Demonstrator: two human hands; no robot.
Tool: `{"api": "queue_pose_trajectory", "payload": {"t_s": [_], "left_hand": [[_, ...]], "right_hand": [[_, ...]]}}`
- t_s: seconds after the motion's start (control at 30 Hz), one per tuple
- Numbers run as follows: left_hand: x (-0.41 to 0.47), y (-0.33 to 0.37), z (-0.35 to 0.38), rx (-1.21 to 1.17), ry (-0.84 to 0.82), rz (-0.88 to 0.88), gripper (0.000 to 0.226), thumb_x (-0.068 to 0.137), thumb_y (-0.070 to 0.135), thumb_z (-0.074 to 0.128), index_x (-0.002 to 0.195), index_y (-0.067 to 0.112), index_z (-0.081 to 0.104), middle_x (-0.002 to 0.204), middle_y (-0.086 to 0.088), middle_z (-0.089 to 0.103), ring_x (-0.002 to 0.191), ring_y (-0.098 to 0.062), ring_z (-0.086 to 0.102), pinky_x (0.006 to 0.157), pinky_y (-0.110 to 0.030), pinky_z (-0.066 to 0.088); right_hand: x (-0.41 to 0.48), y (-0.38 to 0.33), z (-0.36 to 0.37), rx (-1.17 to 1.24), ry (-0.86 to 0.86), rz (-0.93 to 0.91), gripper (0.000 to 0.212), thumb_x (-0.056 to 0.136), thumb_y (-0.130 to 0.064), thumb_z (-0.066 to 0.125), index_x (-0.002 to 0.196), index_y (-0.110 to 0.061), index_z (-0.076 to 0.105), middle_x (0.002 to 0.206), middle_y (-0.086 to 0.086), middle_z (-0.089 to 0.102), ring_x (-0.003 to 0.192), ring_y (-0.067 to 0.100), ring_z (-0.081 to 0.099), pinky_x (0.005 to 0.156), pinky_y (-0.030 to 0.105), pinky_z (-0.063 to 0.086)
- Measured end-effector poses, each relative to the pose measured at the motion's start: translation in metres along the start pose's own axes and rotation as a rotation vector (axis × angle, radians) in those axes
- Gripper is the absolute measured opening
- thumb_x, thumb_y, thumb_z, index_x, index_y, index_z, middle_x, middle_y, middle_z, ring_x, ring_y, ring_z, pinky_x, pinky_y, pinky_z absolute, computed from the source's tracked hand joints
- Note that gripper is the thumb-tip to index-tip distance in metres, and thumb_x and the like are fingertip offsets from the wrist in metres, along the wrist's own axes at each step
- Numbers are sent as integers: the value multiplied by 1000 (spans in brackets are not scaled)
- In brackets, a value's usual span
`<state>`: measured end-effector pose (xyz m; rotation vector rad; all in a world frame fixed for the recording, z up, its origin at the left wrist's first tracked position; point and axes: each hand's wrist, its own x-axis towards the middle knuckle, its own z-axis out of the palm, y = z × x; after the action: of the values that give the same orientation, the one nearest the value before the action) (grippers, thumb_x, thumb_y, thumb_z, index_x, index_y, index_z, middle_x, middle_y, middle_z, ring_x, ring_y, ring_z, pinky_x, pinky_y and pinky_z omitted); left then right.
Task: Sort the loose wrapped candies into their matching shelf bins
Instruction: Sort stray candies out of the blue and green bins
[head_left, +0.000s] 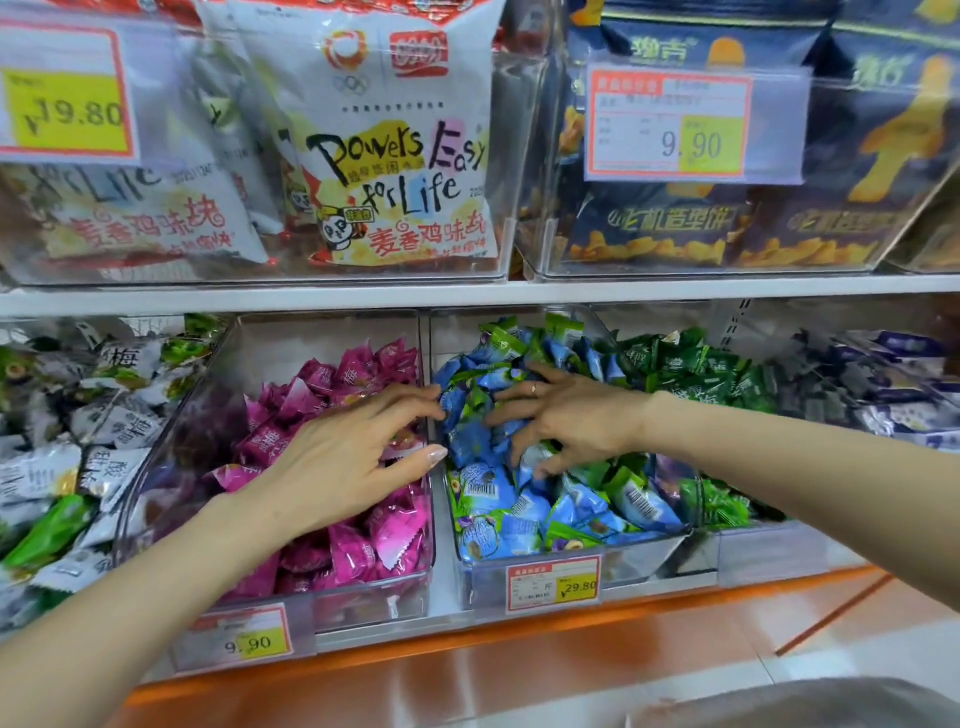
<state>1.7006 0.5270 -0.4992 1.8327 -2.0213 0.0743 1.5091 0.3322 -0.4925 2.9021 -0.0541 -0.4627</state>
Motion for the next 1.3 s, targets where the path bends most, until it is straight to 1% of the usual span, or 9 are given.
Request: {"api": "queue_pose_trajectory", "payload": {"t_s": [0.23,0.6,0.8,0.9,1.0,1.07,1.17,1.23,1.3], "left_hand": [[-1,-1,1,16,-4,-6,65,81,72,17,126,38,48,140,26,37,113,0,53,67,-20,48],[1,-2,2,-1,-9,1,68,79,76,14,127,40,45,142,29,33,113,1,53,72,-23,51],[2,-3,3,-8,-9,8,73,78,79,10,127,39,46,142,27,35,112,-3,55,72,-27,54],[2,-2,3,-2,-14,6,77,77,81,7,127,38,47,142,24,36,111,-4,56,73,-29,54],[2,-1,2,-22,-17,12,75,80,79,11,126,35,49,142,21,39,115,-7,54,87,-32,51],[3,-1,3,-25,-6,30,73,82,77,13,125,32,53,141,17,43,120,-11,51,99,-35,43],[5,-1,4,-15,-16,31,75,82,76,13,126,31,53,141,16,42,123,-12,48,102,-36,37],[5,0,4,-16,-25,31,76,81,77,13,127,31,52,141,17,41,122,-12,49,102,-35,38],[5,1,4,-34,-34,26,75,79,77,18,128,30,51,140,21,38,115,-13,55,99,-31,39]], "right_hand": [[-3,18,-4,84,109,44,30,94,-41,50,122,-34,56,154,-15,20,143,12,16,118,40,6],[-4,17,-5,214,140,178,30,94,-46,46,124,-43,52,155,-18,13,144,17,13,117,35,2],[-15,1,-29,722,116,216,29,86,-23,67,111,-36,66,148,-21,30,139,4,22,114,33,17],[-35,-13,-37,877,428,284,20,86,-18,66,104,-26,71,133,-13,53,126,2,43,109,24,27],[-50,-15,-26,649,822,623,29,90,-28,61,118,-28,62,126,-3,59,122,18,49,99,30,37],[-51,-13,-13,494,713,864,56,88,-50,55,137,-26,44,137,7,47,130,27,36,105,34,27],[-41,-17,2,360,379,839,95,73,-86,18,148,-28,21,151,6,31,141,27,21,117,48,1],[-28,-26,5,295,294,760,95,73,-86,11,148,-30,19,150,6,33,140,25,26,117,49,-1],[-18,-39,4,360,270,716,79,82,-77,27,148,-33,20,149,6,32,136,29,32,114,44,18]]}}
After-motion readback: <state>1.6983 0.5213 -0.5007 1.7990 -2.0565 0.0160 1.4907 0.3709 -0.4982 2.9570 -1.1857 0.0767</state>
